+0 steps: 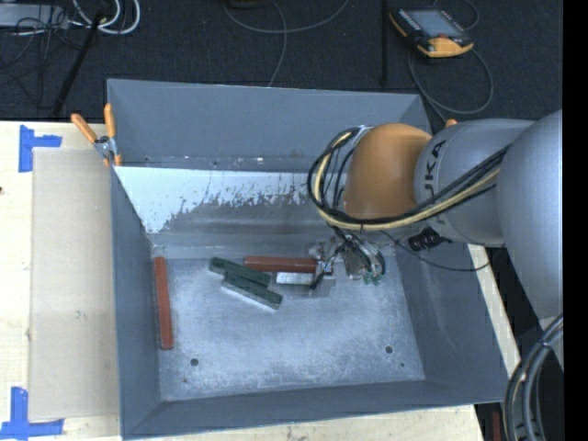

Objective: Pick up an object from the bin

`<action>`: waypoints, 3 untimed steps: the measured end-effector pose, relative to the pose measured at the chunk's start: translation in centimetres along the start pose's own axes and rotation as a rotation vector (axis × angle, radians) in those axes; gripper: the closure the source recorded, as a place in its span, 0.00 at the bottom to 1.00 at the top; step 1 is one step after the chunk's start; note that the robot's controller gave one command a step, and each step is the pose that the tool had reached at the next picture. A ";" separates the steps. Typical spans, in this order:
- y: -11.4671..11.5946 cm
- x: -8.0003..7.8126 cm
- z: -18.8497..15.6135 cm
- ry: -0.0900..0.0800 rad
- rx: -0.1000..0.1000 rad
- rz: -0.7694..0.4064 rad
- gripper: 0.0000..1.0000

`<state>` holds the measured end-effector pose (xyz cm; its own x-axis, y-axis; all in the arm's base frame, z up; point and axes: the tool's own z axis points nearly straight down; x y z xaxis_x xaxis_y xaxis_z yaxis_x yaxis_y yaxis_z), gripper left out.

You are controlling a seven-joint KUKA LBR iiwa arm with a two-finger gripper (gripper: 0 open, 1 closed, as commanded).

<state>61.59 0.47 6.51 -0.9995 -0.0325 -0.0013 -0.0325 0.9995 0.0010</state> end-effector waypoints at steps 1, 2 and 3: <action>0.0 -0.1 -0.5 0.000 0.000 0.003 1.00; -0.1 -0.1 -3.3 -0.002 0.000 0.004 1.00; -0.1 -0.2 -4.2 0.000 0.000 0.005 1.00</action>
Offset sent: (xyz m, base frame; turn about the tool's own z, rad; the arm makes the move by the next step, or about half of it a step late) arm 0.0001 0.0000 0.0049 0.0000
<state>61.80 0.38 10.70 -0.9996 -0.0270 -0.0017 -0.0270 0.9996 0.0011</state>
